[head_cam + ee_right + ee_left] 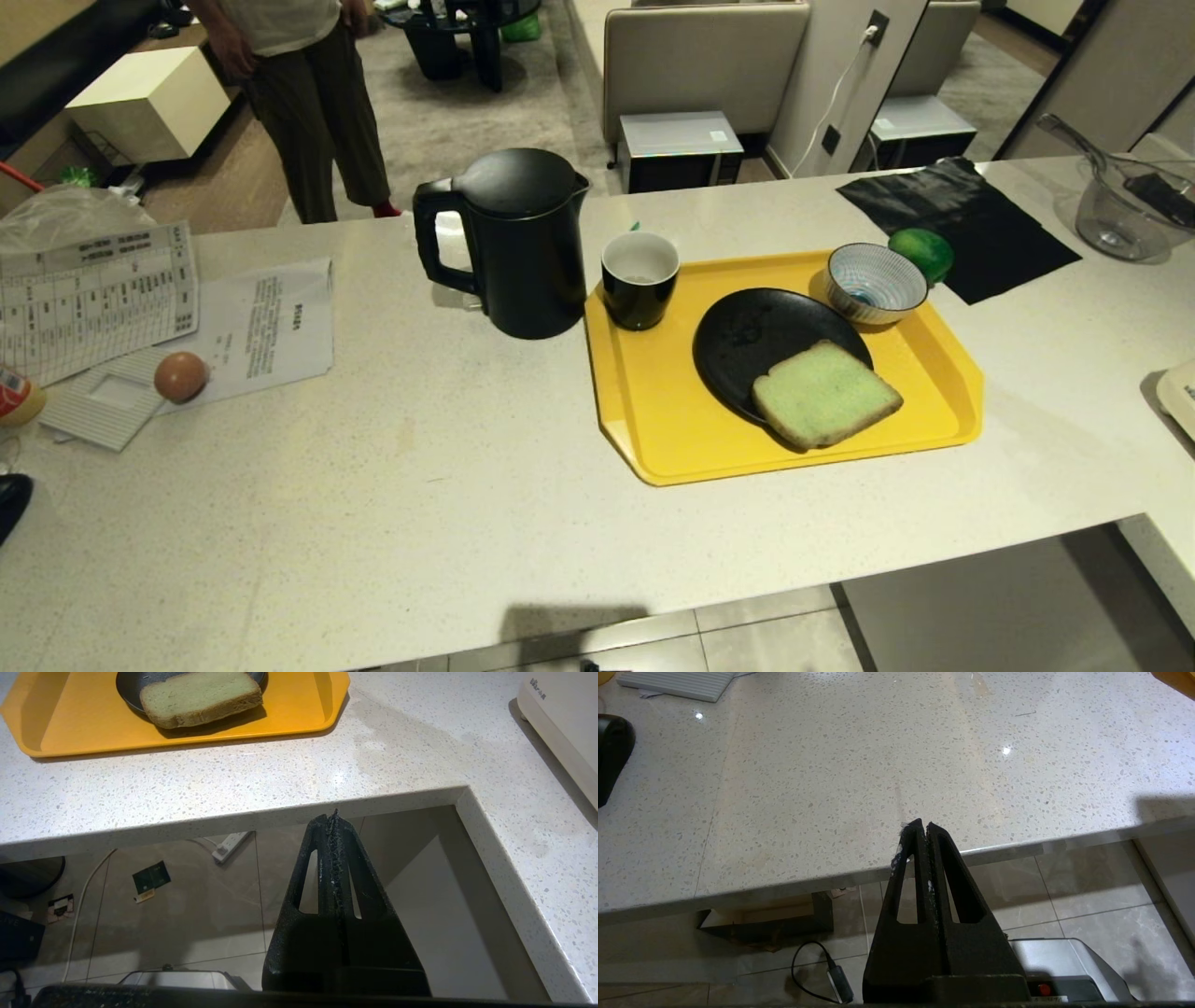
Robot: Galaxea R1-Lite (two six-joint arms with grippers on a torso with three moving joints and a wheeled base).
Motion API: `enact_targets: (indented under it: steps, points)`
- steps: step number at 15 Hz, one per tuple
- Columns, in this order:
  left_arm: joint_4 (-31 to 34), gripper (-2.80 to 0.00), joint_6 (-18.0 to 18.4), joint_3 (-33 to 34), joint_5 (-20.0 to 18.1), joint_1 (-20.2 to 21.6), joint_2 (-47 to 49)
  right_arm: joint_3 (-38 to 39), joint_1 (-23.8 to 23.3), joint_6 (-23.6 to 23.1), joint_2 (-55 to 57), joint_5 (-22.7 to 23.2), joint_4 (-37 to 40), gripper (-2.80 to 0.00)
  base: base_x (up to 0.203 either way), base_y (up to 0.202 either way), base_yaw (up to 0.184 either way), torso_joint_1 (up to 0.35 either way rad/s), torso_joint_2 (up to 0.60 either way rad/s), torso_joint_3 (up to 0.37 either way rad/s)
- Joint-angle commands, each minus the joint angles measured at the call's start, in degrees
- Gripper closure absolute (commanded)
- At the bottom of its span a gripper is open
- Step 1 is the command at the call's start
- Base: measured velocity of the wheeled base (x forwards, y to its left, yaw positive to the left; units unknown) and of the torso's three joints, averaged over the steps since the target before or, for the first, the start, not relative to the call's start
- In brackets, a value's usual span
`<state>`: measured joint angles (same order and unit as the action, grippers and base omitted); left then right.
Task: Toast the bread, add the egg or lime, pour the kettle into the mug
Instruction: Pick up the bread slice
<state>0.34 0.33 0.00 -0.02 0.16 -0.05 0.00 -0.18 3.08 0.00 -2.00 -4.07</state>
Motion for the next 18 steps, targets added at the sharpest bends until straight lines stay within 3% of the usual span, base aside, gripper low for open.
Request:
enact_targets:
  steps: [1, 8, 12, 18]
  points:
    - [0.01, 0.0, 0.02, 0.0, -0.05, 0.02, 0.05, 1.58, 0.01, 0.17, 0.09, -0.11, 0.03, 0.0, 0.0, 0.0, 0.0, 0.0, 0.0, 0.0]
    - [0.01, 0.0, 0.02, 0.0, 0.02, 0.02, 0.05, 0.79, 0.01, -0.11, 0.0, 0.1, 0.32, 0.0, 0.0, 0.0, 0.0, 0.0, 0.0, 0.0]
    - [0.01, 0.0, 0.02, 0.0, 0.02, 0.02, 0.05, -14.6, -0.02, 5.82, 7.34, 1.51, 8.17, 0.0, 0.0, 0.0, 0.0, 0.0, 0.0, 0.0]
    - [0.01, 0.0, 0.02, 0.0, 0.02, 0.02, 0.05, -30.79, -0.1, 8.79, 37.18, 4.68, 11.11, 0.0, 0.0, 0.0, 0.0, 0.0, 0.0, 0.0]
